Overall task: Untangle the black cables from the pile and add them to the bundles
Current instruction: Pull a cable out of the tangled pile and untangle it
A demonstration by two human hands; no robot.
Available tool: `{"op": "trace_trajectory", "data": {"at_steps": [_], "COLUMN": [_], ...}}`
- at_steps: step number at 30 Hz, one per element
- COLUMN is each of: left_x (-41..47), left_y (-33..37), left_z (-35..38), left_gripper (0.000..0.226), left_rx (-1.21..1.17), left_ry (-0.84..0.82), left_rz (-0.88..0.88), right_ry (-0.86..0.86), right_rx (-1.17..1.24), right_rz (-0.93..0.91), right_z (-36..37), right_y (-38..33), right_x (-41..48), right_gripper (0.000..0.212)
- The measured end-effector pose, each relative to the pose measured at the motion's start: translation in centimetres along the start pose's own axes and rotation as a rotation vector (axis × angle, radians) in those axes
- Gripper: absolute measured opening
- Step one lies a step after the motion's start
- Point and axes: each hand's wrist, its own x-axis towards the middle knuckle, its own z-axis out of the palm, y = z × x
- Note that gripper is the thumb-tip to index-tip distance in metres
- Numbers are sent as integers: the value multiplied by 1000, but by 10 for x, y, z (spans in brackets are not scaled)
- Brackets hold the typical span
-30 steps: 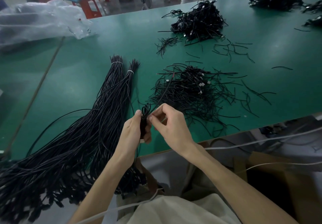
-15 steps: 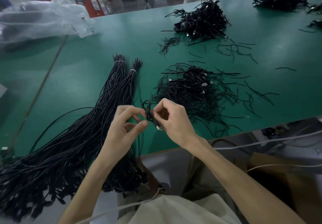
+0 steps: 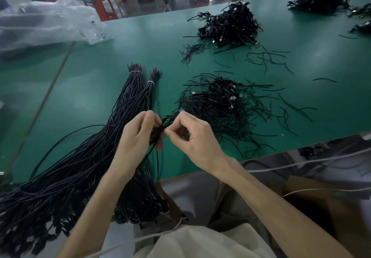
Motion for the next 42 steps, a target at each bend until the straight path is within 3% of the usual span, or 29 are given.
{"op": "trace_trajectory", "data": {"at_steps": [2, 4, 7, 12, 15, 22, 28, 30, 33, 36, 39, 42], "left_x": [0, -1, -4, -1, 4, 10, 20, 21, 19, 20, 22, 20], "left_y": [-1, -2, -5, -6, -10, -15, -16, -17, -20, -32, -50, -63], "left_z": [-10, -21, -31, -29, -26, 0, -4, -7, -8, -9, -19, -23], "left_gripper": [30, 15, 26, 30, 23, 23, 21, 26, 30, 22, 12, 31], "left_rx": [-106, -113, -78, 222, 146, 25, 154, 166, 132, 158, 627, 1085], "left_ry": [-108, -254, -389, -221, -237, -162, -277, -318, -295, -144, 34, 96], "left_rz": [-100, -93, -39, 80, 139, -116, -343, -369, -310, -263, -177, -198], "right_ry": [3, 12, 10, -15, -10, -4, -24, -48, -56, 19, 193, 400], "right_rx": [-91, -135, -117, -87, -76, -180, -620, -632, -428, -214, -57, 108], "right_rz": [-48, -61, -44, -27, -15, -87, -436, -462, -238, 64, 264, 467], "right_z": [-2, -4, -4, -2, 1, -1, 1, 2, -1, -10, -28, -53], "right_y": [5, 9, 12, 13, 13, 11, 14, 17, 22, 26, 34, 56], "right_x": [0, -1, -1, -2, -3, -2, -6, -8, -8, -1, 24, 58], "right_gripper": [16, 16, 16, 16, 15, 18, 18, 18, 17, 14, 12, 7]}}
